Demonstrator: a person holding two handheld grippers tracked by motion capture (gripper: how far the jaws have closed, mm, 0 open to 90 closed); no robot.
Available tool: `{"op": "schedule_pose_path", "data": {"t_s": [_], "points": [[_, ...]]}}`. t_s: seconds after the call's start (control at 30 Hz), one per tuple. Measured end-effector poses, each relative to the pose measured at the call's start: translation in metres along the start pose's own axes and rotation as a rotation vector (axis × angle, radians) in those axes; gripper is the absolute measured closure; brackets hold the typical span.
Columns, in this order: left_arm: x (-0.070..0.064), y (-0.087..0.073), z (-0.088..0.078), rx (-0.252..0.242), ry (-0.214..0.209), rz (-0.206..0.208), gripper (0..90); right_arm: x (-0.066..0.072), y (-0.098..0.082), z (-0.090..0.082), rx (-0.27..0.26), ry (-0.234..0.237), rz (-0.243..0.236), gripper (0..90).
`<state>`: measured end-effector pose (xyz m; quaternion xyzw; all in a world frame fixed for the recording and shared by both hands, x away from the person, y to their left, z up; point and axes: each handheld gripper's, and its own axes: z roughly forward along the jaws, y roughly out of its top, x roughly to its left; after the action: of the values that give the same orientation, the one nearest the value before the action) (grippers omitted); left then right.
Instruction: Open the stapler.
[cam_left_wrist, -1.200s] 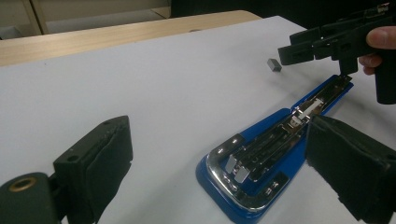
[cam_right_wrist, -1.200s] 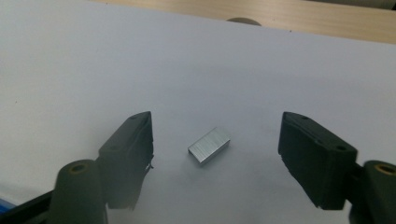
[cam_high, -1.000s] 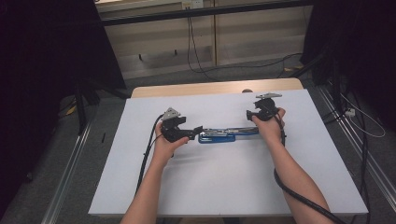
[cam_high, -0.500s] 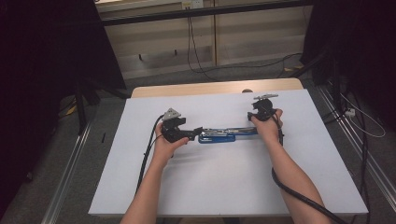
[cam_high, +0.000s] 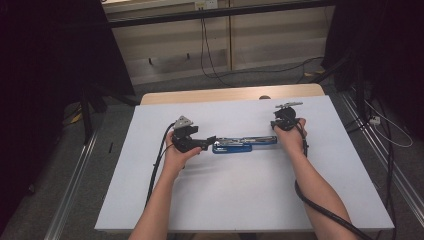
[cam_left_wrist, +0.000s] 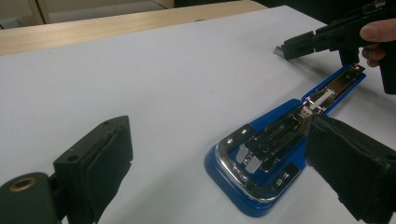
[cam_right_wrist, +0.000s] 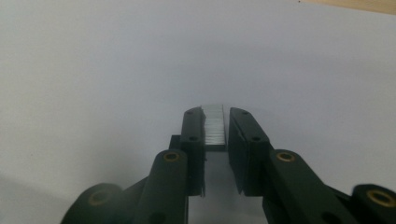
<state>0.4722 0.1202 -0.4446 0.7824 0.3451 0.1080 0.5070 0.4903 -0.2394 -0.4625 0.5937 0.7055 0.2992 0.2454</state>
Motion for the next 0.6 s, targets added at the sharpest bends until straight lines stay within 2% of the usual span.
{"op": "schedule_pose_path", "data": {"t_s": [0.13, 0.3, 0.5, 0.6], "points": [[-0.0011, 0.0009, -0.002, 0.002, 0.004, 0.011, 8.2, -0.0002, -0.0001, 0.0008, -0.006, 0.006, -0.01, 75.2], [-0.0007, 0.0001, -0.0019, 0.014, 0.0, 0.01, 8.2, 0.0, 0.0018, 0.0024, 0.0, 0.02, -0.016, 79.3], [-0.0004, 0.0002, -0.0029, 0.021, 0.009, 0.019, 8.2, -0.0007, 0.0018, 0.0016, 0.002, 0.025, -0.021, 79.5], [0.0003, 0.0005, -0.0042, 0.027, 0.011, 0.022, 8.0, -0.0046, 0.0007, -0.0008, -0.01, 0.043, -0.001, 79.5]]}}
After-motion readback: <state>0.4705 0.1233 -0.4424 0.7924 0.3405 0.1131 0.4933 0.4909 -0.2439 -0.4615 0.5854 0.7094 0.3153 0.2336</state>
